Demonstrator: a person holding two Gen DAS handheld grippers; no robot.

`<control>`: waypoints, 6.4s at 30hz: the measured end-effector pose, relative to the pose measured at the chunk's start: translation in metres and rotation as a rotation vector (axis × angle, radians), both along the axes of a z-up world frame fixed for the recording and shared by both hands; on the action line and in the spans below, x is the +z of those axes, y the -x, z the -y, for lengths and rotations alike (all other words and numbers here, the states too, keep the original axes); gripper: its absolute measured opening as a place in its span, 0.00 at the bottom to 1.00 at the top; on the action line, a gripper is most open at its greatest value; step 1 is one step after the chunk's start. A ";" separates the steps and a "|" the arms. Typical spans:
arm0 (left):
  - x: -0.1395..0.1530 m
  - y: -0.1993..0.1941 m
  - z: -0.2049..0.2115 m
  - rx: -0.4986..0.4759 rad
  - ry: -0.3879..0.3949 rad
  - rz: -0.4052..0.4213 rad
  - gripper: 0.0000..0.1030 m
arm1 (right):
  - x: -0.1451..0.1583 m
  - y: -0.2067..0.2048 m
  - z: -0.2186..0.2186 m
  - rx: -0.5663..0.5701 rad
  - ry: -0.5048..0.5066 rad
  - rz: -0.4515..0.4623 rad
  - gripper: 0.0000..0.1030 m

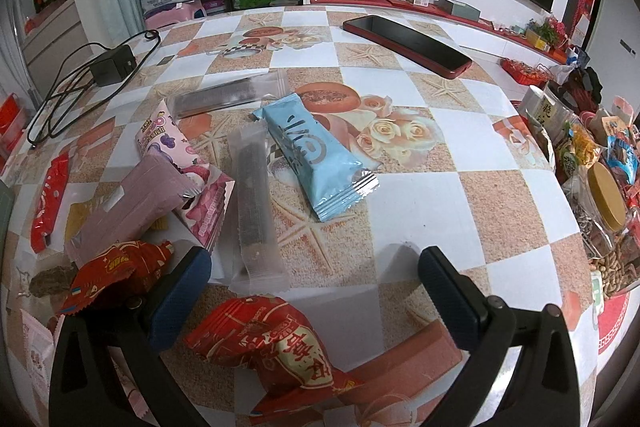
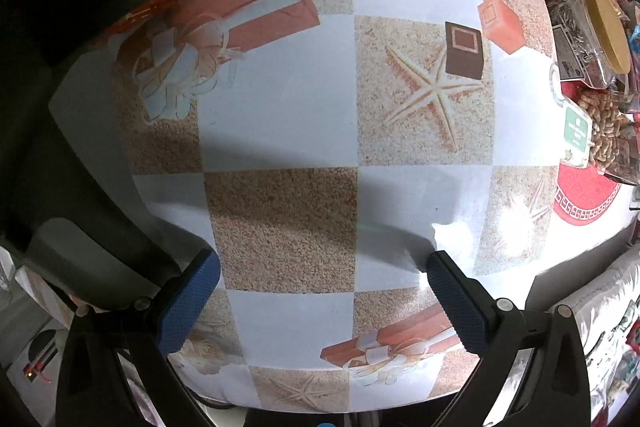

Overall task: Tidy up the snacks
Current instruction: 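Lift both tools and swing them over the pile of snack packets, then grasp the pink cranberry packet with the left tool while the right grasps a red packet, then carry both packets to the white tray and release the pink one from the left tool, then lower the red packet over the white tray and open the right tool, then move both open tools back over the snack packets on the table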

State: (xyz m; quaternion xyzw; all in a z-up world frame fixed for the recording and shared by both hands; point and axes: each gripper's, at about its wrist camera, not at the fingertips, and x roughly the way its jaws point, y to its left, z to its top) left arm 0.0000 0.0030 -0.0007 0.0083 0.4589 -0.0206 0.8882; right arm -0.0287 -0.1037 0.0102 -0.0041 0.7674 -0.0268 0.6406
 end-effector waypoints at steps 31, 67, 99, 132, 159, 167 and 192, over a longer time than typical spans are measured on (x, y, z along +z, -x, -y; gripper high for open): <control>0.072 0.111 -0.092 0.285 0.056 -0.358 1.00 | 0.077 0.080 0.144 0.103 -0.181 0.059 1.00; 0.003 0.033 -0.222 0.193 0.025 -0.601 1.00 | 0.054 -0.057 -0.060 0.323 0.026 0.156 1.00; 0.137 0.089 -0.230 0.225 0.033 -0.507 0.42 | 0.095 -0.076 0.013 0.328 -0.239 0.146 0.46; 0.070 0.144 -0.453 0.190 -0.036 -0.623 0.57 | 0.065 0.005 -0.350 0.433 -0.333 0.056 0.50; 0.053 0.164 -0.484 0.154 -0.184 -0.646 0.69 | 0.015 -0.038 -0.350 0.246 -0.164 0.071 0.87; 0.072 0.169 -0.471 0.159 -0.117 -0.616 0.70 | 0.005 -0.025 -0.366 0.274 -0.177 0.056 0.29; 0.087 0.171 -0.456 0.186 -0.091 -0.637 0.74 | 0.036 -0.004 -0.385 0.390 -0.333 0.022 1.00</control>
